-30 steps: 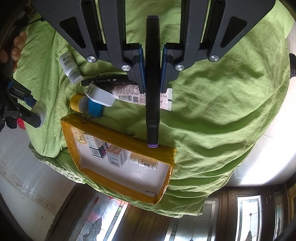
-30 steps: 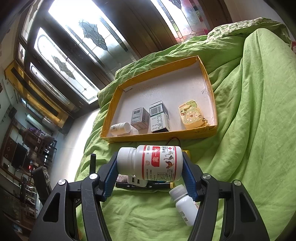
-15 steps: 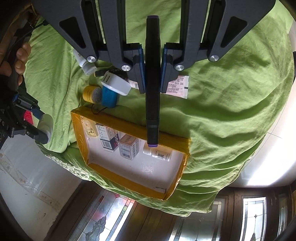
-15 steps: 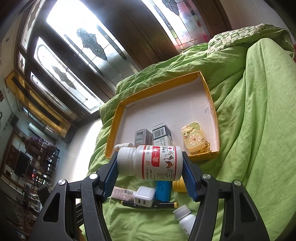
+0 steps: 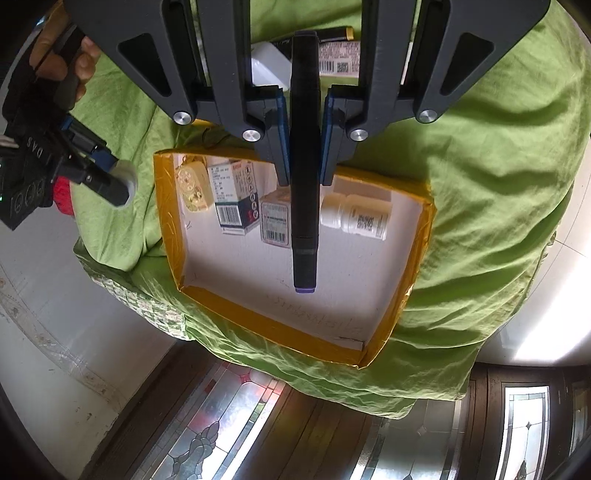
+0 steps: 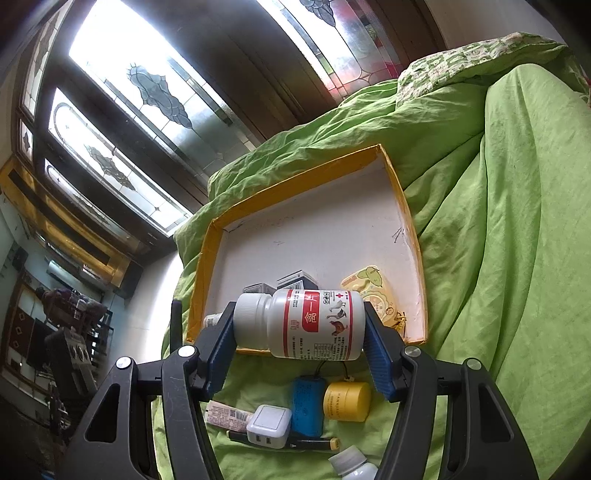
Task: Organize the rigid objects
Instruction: 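Carry the bottle and marker over the tray and lower them inside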
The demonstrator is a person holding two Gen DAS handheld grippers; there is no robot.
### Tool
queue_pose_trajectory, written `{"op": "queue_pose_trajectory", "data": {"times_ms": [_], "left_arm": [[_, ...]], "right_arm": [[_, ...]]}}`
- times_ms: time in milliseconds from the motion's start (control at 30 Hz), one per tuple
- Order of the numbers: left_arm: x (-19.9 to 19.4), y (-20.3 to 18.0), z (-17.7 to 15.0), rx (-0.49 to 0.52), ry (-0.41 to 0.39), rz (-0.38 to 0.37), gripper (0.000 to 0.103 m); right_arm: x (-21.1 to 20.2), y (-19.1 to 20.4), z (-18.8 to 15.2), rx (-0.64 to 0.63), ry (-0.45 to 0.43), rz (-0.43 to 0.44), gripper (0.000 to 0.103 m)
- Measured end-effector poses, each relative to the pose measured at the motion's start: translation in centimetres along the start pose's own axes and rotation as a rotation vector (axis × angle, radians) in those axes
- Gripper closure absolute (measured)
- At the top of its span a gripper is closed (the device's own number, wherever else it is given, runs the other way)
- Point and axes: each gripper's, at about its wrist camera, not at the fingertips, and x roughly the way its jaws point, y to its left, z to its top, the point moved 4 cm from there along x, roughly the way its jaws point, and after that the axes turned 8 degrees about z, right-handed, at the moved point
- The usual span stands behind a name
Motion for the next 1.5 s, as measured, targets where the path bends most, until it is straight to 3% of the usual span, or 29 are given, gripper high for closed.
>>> {"op": "queue_pose_trajectory", "data": {"times_ms": [267, 567, 1033, 1233, 1500], "left_arm": [[3.8, -1.3, 3.0, -0.025, 0.004, -0.042, 0.091], [7.5, -1.9, 4.4, -0.001, 0.010, -0.011, 0.091], [8.5, -1.2, 5.6, 0.036, -0.016, 0.038, 0.091], [9.2, -2.3, 5.9, 0.015, 0.003, -0.019, 0.091], [10.2, -4.3, 4.4, 0.054, 0.023, -0.026, 0.091]], "right_arm": [[1.7, -1.0, 0.5, 0.029, 0.021, -0.015, 0.045], [2.7, -1.9, 0.6, 0.042, 0.036, -0.037, 0.045], [6.2, -4.4, 4.8, 0.102, 0.022, -0.091, 0.045], [8.2, -4.8, 6.0, 0.061, 0.047, -0.119, 0.045], [10.0, -4.8, 5.8, -0.042, 0.093, -0.166, 0.045]]}}
